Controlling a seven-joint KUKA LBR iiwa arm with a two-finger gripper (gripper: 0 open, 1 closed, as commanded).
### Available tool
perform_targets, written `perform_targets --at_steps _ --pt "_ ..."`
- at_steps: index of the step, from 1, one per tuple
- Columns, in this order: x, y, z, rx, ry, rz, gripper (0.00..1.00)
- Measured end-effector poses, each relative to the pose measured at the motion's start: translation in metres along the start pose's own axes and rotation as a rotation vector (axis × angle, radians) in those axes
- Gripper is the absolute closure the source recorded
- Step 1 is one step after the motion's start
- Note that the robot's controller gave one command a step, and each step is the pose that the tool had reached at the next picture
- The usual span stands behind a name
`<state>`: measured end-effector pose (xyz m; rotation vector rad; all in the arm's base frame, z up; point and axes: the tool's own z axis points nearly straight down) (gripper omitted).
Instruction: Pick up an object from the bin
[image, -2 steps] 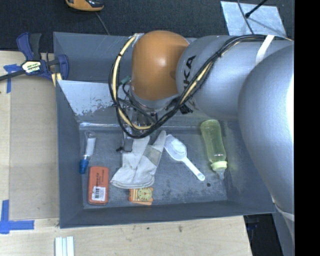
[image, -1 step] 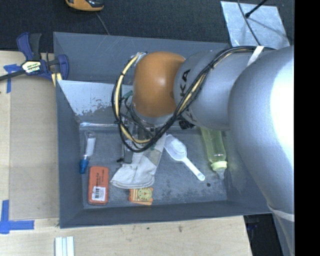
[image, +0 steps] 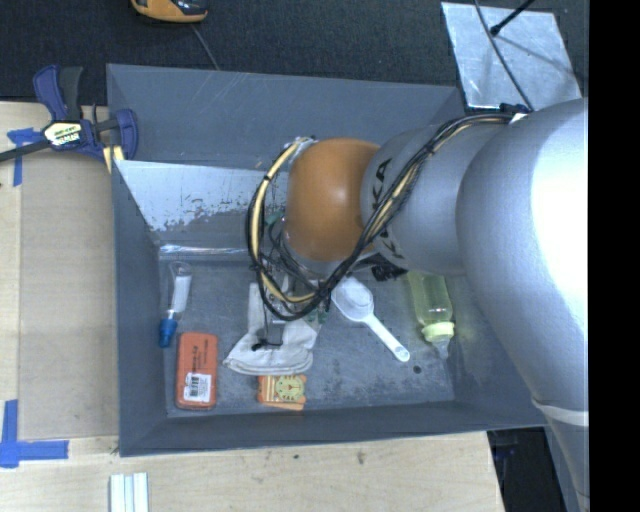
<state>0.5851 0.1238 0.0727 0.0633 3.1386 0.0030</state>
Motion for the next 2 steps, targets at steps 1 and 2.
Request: perform_targets --at_steps 1,2 --pt "-0.003 -0.004 0.002 0.000 -0.003 -0.151 0.00" --pt "-0.009 0.003 -0.030 0.000 0.000 -0.177 0.00"
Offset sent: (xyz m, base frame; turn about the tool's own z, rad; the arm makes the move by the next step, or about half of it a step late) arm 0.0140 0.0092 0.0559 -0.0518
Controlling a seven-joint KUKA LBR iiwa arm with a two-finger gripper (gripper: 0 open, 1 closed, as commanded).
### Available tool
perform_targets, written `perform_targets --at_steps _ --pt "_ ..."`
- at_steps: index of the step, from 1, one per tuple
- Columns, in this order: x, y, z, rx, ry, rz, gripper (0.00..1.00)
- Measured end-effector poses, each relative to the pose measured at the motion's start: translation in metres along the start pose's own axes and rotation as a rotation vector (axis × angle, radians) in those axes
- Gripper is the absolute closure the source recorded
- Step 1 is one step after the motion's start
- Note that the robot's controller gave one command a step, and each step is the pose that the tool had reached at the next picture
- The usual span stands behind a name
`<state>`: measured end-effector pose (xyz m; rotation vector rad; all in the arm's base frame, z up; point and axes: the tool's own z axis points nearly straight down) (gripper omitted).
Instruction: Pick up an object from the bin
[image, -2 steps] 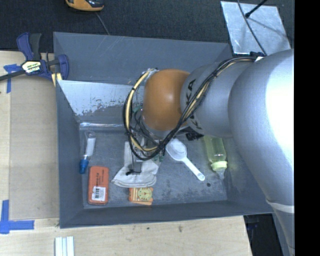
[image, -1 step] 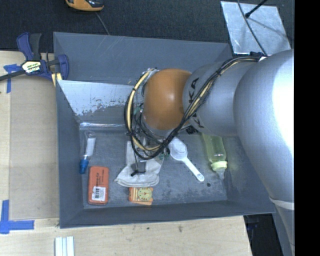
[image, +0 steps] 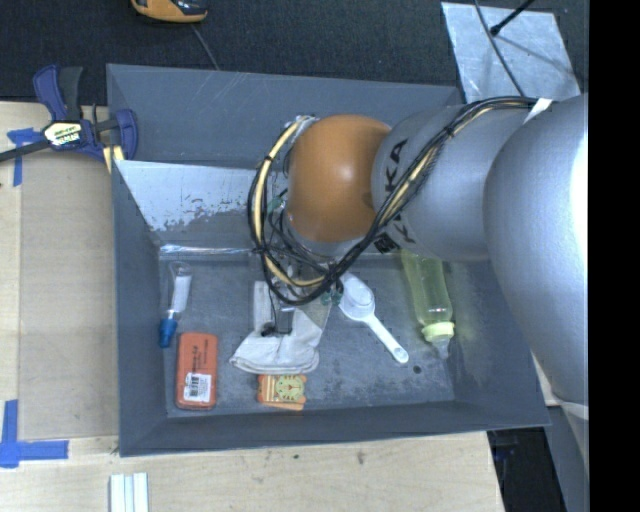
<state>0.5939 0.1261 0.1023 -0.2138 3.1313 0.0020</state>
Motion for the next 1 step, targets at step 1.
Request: perform_targets --at_steps 1 --pt "-0.0076 -0.0256 -0.0031 -0.001 -0.003 0.114 0.00"
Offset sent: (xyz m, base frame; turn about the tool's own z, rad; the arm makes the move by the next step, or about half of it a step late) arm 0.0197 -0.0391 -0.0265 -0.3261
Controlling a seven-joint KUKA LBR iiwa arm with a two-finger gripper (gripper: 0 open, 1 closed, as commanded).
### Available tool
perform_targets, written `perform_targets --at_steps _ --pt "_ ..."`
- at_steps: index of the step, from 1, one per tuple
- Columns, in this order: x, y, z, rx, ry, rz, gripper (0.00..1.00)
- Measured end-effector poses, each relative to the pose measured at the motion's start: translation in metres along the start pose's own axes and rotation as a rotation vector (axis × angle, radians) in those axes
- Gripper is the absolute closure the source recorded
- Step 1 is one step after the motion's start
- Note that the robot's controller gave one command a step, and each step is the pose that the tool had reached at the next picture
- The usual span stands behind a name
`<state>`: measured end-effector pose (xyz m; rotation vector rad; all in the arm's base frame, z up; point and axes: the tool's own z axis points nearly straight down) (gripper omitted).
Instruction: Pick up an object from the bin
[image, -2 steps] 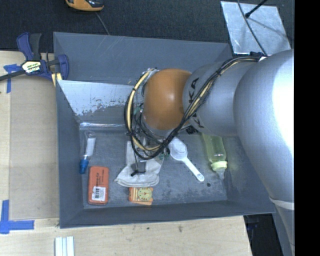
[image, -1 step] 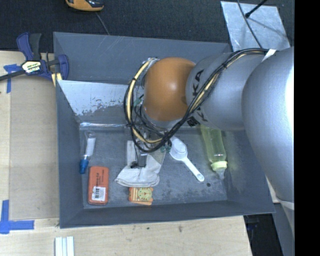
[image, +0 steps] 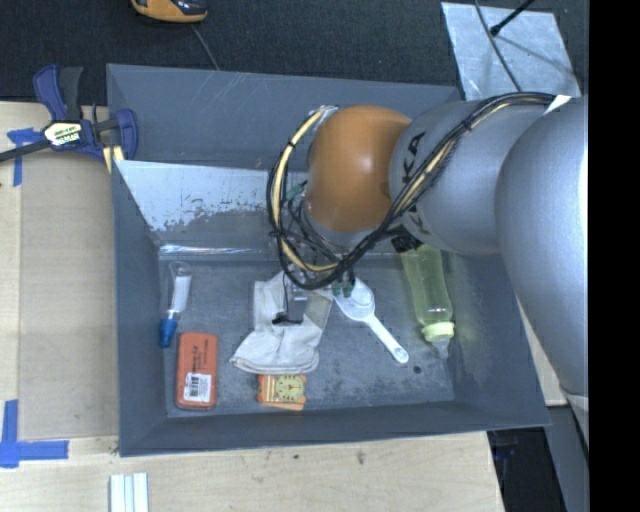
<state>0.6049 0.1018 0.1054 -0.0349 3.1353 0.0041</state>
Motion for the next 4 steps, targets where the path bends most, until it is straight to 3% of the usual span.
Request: perform_targets --at_steps 1,2,4 --pt "-0.005 -0.014 0.015 0.003 0.003 -0.270 0.00" --pt "-0.006 -0.037 0.031 0.001 -0.001 -0.444 1.00" --pt "-0.006 -0.037 0.031 0.001 -0.001 -0.442 1.00"
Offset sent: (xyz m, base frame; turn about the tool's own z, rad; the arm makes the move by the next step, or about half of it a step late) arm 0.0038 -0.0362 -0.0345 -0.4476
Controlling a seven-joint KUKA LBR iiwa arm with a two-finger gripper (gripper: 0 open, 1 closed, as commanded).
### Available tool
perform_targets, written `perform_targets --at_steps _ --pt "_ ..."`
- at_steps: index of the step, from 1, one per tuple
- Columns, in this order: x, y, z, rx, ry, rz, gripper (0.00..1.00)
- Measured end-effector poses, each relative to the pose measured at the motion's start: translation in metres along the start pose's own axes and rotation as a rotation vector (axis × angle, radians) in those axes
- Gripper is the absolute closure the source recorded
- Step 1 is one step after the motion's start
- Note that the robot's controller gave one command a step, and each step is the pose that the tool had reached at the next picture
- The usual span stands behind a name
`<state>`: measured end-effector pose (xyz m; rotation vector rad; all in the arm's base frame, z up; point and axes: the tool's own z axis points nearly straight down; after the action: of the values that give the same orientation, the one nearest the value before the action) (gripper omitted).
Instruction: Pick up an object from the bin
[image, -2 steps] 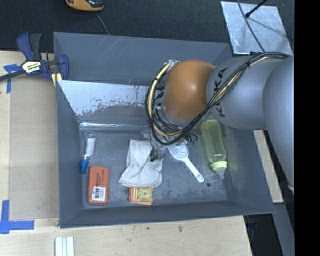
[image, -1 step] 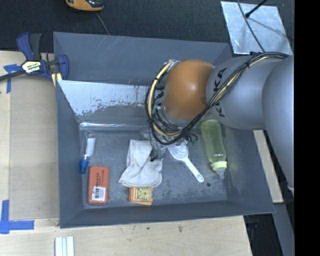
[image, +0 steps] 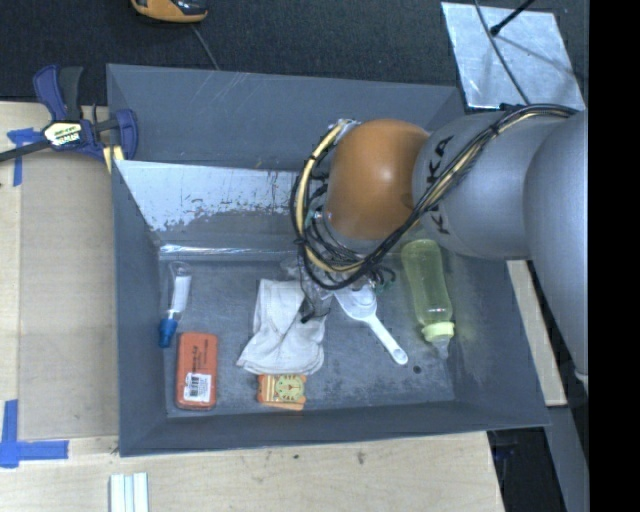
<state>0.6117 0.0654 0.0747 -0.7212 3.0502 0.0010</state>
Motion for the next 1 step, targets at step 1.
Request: perform_targets --at_steps 1 --pt "0.0183 -0.0632 0.0011 0.000 0.001 -0.041 1.00"
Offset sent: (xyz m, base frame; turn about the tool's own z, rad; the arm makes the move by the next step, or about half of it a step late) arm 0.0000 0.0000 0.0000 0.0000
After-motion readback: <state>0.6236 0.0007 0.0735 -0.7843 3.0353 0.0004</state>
